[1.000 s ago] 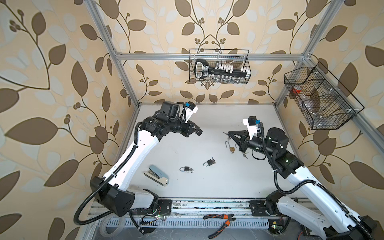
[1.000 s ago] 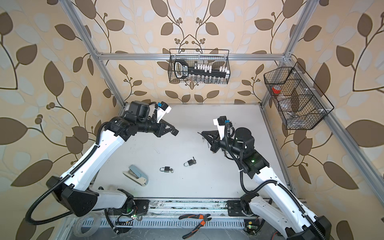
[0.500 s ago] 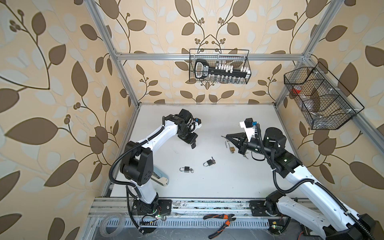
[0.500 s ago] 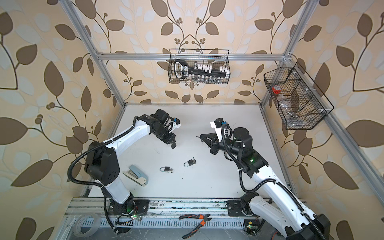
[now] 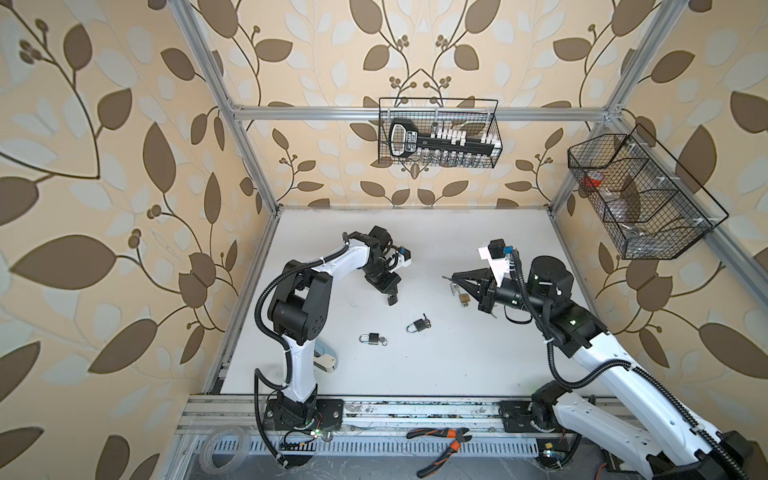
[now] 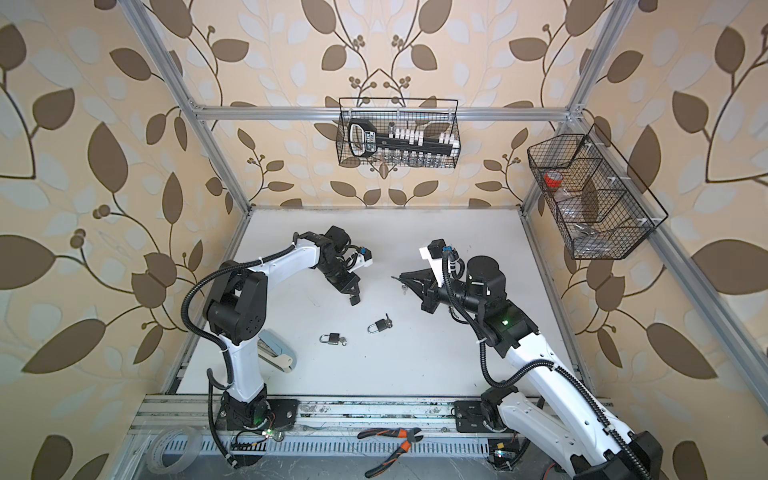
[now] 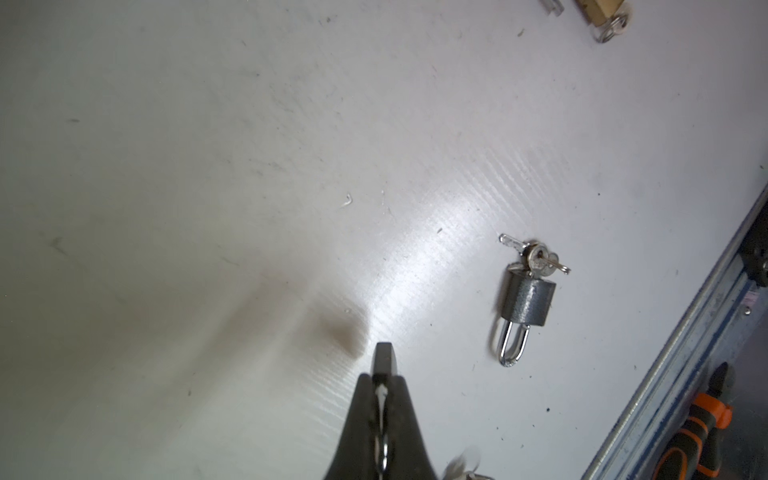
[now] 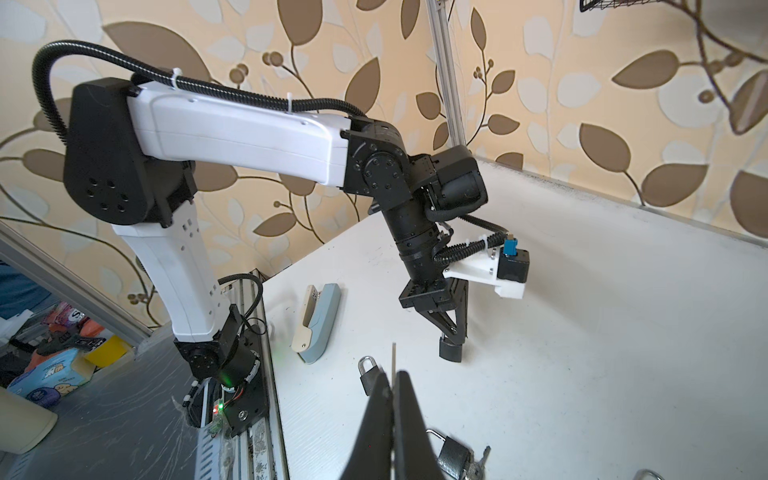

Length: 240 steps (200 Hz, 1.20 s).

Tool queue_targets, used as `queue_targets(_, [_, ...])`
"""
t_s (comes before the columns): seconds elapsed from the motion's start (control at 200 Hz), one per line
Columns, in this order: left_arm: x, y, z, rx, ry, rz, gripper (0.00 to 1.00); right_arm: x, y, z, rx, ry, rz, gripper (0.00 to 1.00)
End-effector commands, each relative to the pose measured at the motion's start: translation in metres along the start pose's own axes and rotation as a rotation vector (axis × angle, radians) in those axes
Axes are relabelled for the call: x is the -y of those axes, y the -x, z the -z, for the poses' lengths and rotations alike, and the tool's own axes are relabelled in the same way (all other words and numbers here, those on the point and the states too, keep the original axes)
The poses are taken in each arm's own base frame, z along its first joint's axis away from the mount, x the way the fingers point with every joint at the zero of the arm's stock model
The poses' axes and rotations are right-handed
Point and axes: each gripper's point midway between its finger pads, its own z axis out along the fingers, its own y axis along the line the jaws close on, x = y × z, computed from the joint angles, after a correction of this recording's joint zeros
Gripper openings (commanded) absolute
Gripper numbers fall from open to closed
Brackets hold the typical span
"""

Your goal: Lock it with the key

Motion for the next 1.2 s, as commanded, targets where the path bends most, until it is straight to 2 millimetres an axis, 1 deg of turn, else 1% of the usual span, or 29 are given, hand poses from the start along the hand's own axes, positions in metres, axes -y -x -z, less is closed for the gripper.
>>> queue_targets(0.0, [0.007, 0.01, 0.001, 0.016, -0.053, -0.048, 0.0, -0.003, -0.007, 0.004, -0.013, 0.013, 0.011, 0.0])
queue_targets(0.34, [-0.007, 0.017, -0.006, 0.039, -0.066, -0.033, 0.01, -0.004, -0.01, 0.006, -0.016, 0.014, -0.001, 0.0])
queue_targets(0.41, [-0.011, 0.017, -0.006, 0.036, -0.059, -0.025, 0.08, -0.004, -0.011, 0.006, -0.019, 0.015, -0.005, 0.0])
queue_targets(0.46, [-0.013, 0.017, -0.007, 0.037, -0.059, -0.023, 0.16, -0.005, -0.012, 0.006, -0.02, 0.016, -0.007, 0.0])
queue_targets(0.68, [-0.025, 0.023, -0.004, 0.067, -0.061, 0.001, 0.37, 0.001, -0.017, 0.006, -0.027, -0.012, -0.026, 0.0])
queue_targets(0.71, [-0.027, 0.024, -0.004, 0.076, -0.059, 0.009, 0.45, 0.004, -0.02, 0.006, -0.026, -0.03, -0.034, 0.0])
queue_targets(0.75, [-0.03, 0.026, -0.003, 0.087, -0.057, 0.021, 0.51, 0.011, -0.022, 0.006, -0.013, -0.065, -0.049, 0.0])
queue_targets(0.855, [-0.032, 0.035, 0.002, 0.127, -0.053, 0.039, 0.59, 0.036, -0.031, 0.007, 0.027, -0.186, -0.124, 0.0])
queue_targets(0.945, [-0.032, 0.047, 0.015, 0.18, -0.036, 0.054, 0.63, 0.049, -0.041, 0.004, 0.046, -0.234, -0.205, 0.0])
queue_targets(1.005, [-0.031, 0.057, 0.029, 0.233, -0.018, 0.076, 0.64, 0.053, -0.047, 0.0, 0.059, -0.234, -0.246, 0.0])
queue_targets(1.1, [-0.023, 0.073, 0.063, 0.338, 0.012, 0.104, 0.66, 0.057, -0.053, -0.006, 0.097, -0.218, -0.298, 0.0])
queue_targets(1.135, [-0.019, 0.075, 0.074, 0.369, 0.019, 0.116, 0.67, 0.059, -0.055, -0.008, 0.109, -0.215, -0.312, 0.0])
queue_targets(1.195, [-0.009, 0.081, 0.099, 0.45, 0.034, 0.129, 0.68, 0.065, -0.058, -0.011, 0.128, -0.226, -0.342, 0.0])
